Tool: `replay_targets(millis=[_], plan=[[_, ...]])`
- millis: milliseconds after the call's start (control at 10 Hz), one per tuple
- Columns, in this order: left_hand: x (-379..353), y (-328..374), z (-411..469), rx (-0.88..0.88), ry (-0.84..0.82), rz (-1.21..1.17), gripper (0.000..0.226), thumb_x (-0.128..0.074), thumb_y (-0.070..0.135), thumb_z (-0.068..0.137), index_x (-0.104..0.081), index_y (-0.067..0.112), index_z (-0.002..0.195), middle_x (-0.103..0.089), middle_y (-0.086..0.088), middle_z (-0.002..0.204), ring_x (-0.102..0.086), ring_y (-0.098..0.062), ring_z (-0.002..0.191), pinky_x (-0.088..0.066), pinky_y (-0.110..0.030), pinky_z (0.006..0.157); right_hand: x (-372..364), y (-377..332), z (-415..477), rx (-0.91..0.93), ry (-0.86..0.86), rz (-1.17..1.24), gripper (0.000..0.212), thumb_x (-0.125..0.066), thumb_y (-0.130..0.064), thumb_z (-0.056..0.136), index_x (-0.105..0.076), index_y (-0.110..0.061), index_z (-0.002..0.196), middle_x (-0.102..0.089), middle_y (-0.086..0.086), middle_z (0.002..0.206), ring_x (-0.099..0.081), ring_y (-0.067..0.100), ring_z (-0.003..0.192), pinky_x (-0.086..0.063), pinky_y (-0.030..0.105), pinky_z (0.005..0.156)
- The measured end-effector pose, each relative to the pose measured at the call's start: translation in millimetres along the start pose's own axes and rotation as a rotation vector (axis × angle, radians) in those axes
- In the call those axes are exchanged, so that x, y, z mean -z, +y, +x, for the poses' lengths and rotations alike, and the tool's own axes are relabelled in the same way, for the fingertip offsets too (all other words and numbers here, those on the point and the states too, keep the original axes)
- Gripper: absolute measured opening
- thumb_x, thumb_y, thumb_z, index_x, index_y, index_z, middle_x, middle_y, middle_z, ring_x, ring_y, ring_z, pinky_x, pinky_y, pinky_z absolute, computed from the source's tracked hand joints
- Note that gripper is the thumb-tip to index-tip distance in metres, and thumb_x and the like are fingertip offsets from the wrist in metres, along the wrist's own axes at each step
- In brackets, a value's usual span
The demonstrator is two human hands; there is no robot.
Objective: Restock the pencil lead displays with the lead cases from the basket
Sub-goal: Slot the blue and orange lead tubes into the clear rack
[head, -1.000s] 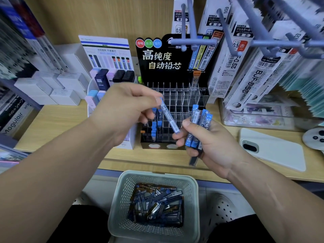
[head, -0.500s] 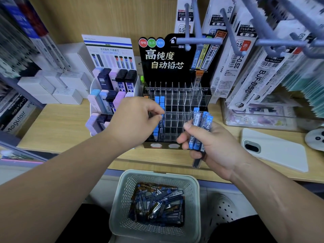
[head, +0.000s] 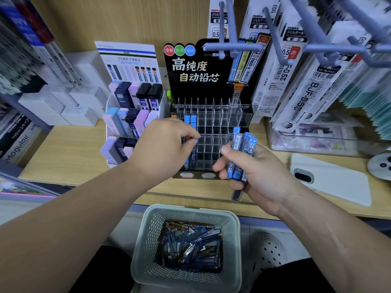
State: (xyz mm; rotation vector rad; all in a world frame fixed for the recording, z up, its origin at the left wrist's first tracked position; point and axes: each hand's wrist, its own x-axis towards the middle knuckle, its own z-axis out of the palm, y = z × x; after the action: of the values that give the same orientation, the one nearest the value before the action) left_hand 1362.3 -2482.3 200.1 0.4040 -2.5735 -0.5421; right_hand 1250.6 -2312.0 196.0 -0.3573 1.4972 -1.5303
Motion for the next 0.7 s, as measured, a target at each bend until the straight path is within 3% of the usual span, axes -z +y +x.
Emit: replay_targets(millis=[100, 200, 300, 400, 600, 700], plan=[[-0.4, -2.3, -0.8, -0.01, -0.009, 0.04, 0.008, -0.072, 0.009, 0.081, -0.078, 0.012, 0.086, -0.072, 0.001, 0.076, -0.044, 0.002, 0.07, -0.044, -0.021, 0.066, 0.5, 0.6, -0.1, -0.004, 0.0, -0.003, 0.008, -0.062, -0.019, 0.099, -0.059, -0.012, 0.1, -0.07, 0.012, 0.077, -0.06, 0.016, 0.062, -0.035, 0.023, 0.045], [-2.3, -4.2, -2.1, 0.002, -0.065, 0.075, 0.008, -0.077, 0.009, 0.08, -0.079, 0.015, 0.084, -0.073, 0.003, 0.082, -0.062, -0.01, 0.074, -0.054, -0.029, 0.072, 0.7, 0.5, -0.2, -0.005, -0.002, -0.001, 0.008, -0.062, -0.019, 0.099, -0.059, -0.012, 0.1, -0.07, 0.012, 0.077, -0.06, 0.016, 0.062, -0.035, 0.023, 0.045], [-4.0, -3.0, -1.7, 0.047, -0.099, 0.097, 0.008, -0.078, 0.009, 0.076, -0.079, 0.017, 0.077, -0.066, 0.005, 0.076, -0.062, -0.016, 0.072, -0.055, -0.036, 0.066, 0.2, 0.9, -0.3, -0.01, -0.011, 0.0, 0.008, -0.062, -0.019, 0.099, -0.058, -0.012, 0.099, -0.07, 0.013, 0.077, -0.06, 0.016, 0.062, -0.035, 0.023, 0.045], [-4.8, -2.2, -0.1, 0.093, -0.09, 0.112, 0.007, -0.079, 0.01, 0.075, -0.078, 0.017, 0.077, -0.054, 0.009, 0.073, -0.06, -0.018, 0.071, -0.054, -0.036, 0.066, -0.6, 0.8, -1.5, -0.024, -0.04, -0.012, 0.006, -0.061, -0.018, 0.099, -0.058, -0.012, 0.098, -0.07, 0.013, 0.077, -0.06, 0.015, 0.061, -0.034, 0.023, 0.046], [-1.0, 1.8, 2.4, 0.158, -0.068, 0.064, 0.005, -0.075, 0.015, 0.081, -0.077, 0.02, 0.083, -0.063, 0.007, 0.074, -0.059, -0.014, 0.073, -0.054, -0.036, 0.068, -2.6, 1.1, -5.0, -0.068, -0.174, -0.057, 0.008, -0.061, -0.016, 0.098, -0.06, -0.012, 0.092, -0.069, 0.013, 0.077, -0.058, 0.014, 0.061, -0.033, 0.022, 0.046], [7.0, 18.5, 2.5, 0.224, -0.055, -0.147, 0.009, -0.07, 0.019, 0.089, -0.077, 0.021, 0.084, -0.066, 0.011, 0.071, -0.057, -0.002, 0.067, -0.048, -0.024, 0.065, -4.1, 0.8, -5.5, -0.079, -0.23, -0.056, 0.008, -0.062, -0.015, 0.097, -0.059, -0.011, 0.09, -0.068, 0.014, 0.076, -0.057, 0.015, 0.06, -0.033, 0.021, 0.044]])
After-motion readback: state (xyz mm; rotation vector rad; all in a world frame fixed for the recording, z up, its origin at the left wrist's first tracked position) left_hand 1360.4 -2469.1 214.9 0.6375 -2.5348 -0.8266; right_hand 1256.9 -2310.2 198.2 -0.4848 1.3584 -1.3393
